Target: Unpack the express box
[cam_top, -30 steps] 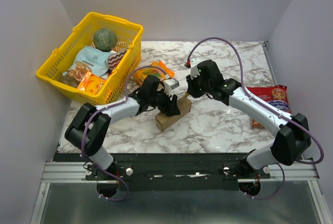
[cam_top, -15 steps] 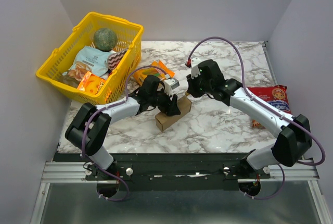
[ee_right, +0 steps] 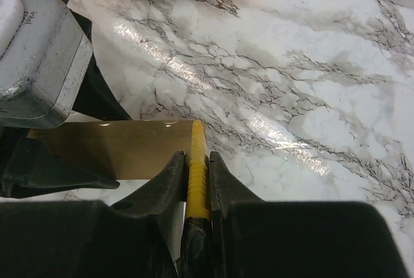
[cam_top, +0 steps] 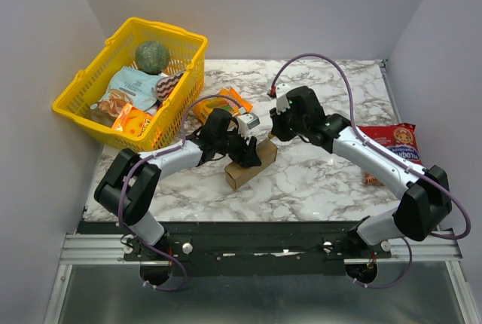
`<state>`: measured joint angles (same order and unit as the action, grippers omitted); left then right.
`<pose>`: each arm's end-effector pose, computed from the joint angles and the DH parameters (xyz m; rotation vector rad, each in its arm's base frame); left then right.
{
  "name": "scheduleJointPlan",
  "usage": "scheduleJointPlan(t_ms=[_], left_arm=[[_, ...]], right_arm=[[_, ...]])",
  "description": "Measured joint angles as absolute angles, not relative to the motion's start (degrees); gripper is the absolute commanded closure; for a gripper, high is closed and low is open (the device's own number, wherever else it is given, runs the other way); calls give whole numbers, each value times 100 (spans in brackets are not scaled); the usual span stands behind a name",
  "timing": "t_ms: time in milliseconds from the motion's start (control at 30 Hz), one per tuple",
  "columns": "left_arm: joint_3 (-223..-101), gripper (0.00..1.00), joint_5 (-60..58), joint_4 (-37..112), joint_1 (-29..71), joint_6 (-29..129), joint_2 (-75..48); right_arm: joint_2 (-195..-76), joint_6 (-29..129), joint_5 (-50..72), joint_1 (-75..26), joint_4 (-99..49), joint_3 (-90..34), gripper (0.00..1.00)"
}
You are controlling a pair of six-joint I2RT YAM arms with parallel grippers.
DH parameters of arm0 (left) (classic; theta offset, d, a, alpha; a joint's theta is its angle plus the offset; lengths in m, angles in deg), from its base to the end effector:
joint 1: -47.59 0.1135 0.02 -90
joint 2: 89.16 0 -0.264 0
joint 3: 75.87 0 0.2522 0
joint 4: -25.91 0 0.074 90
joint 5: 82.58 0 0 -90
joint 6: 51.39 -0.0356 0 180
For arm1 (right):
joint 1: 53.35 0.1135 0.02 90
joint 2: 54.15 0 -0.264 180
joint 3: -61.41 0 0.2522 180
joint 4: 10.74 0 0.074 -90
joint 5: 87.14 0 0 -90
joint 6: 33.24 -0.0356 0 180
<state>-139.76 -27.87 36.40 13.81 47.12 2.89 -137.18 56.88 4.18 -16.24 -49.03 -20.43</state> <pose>0.2647 -0.2018 0.1939 0.8445 2.1629 -1.0790 0.2584 0.1966 0.3006 -0.7416 2.1627 0.3672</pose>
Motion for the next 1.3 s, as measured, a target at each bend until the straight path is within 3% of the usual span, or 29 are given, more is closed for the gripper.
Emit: scheduleJointPlan(t_ms=[400,833,900,1000,1033,1133,1300], left_arm=[[-13990,64,-2782,3509,1383,4915,363],[-14040,70,-2780,3474,1372,4987,420],[-14040,68,-2782,3467,1364,4987,429],[-14073,52,-2800,3448,1353,4994,464],[-14092,42,-2800,3450,1344,4981,477],[-14173,31,-2798,3454,1342,4966,529],[-14442,23,-2922,3745,1348,4775,564]], right_arm=[[-13521,5832,410,-1618,-5272,-1892,100],[-13506,5856,326,-1618,-5657,-1962,100],[-13475,5852,311,-1618,-5753,-1986,99],[-13366,5841,270,-1616,-5919,-2025,100],[-13326,5839,252,-1616,-5946,-2045,100],[-13215,5858,143,-1590,-5985,-2084,99],[-13318,6094,-135,-1576,-5970,-2508,99]])
